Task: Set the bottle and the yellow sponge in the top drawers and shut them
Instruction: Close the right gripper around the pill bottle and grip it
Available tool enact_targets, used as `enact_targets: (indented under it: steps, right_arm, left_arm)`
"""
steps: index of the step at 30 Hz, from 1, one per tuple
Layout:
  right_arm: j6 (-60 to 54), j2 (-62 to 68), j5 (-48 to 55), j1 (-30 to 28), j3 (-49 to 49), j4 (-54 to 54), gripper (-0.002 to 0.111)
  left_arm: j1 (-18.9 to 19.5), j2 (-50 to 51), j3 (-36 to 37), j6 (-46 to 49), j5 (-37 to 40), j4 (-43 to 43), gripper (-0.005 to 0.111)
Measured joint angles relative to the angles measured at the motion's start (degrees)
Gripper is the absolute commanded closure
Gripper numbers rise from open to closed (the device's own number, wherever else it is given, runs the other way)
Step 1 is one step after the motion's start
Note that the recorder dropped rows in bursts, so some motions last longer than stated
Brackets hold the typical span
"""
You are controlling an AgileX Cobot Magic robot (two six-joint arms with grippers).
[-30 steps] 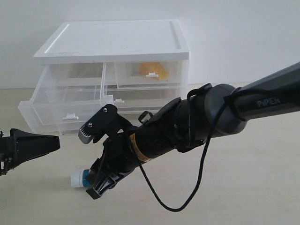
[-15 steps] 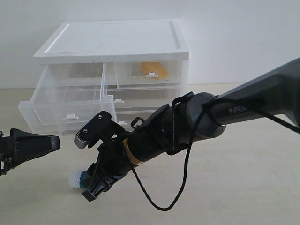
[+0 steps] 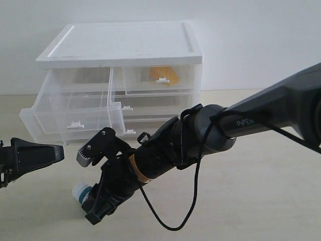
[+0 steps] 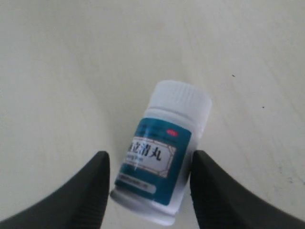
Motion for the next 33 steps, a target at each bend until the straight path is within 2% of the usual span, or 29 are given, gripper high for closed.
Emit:
enact_targets:
  steps: [2, 4, 8, 11, 26, 33]
  right_arm:
    - [0.0, 0.0, -0.2, 0.0, 0.0, 0.0, 0.063]
    - [0.1, 0.0, -0.2, 0.0, 0.0, 0.0, 0.07]
    - [0.5, 0.0, 0.1, 0.0, 0.0, 0.1, 0.096]
    - [0.5, 0.0, 0.1, 0.0, 0.0, 0.2, 0.108]
    - [4.1, 0.0, -1.5, 0.0, -0.1, 0.2, 0.108]
    - [4.2, -5.0, -1.3, 0.0, 5.2, 0.2, 0.108]
  left_arm:
    - [0.0, 0.0, 0.0, 0.0, 0.0, 0.0, 0.049]
    - [0.0, 0.0, 0.0, 0.0, 0.0, 0.0, 0.049]
    - [0.0, 0.0, 0.0, 0.0, 0.0, 0.0, 0.049]
    - [0.0, 0.0, 0.0, 0.0, -0.1, 0.0, 0.049]
    - [0.0, 0.0, 0.0, 0.0, -0.4, 0.0, 0.049]
    - [1.2, 0.0, 0.0, 0.2, -0.9, 0.0, 0.049]
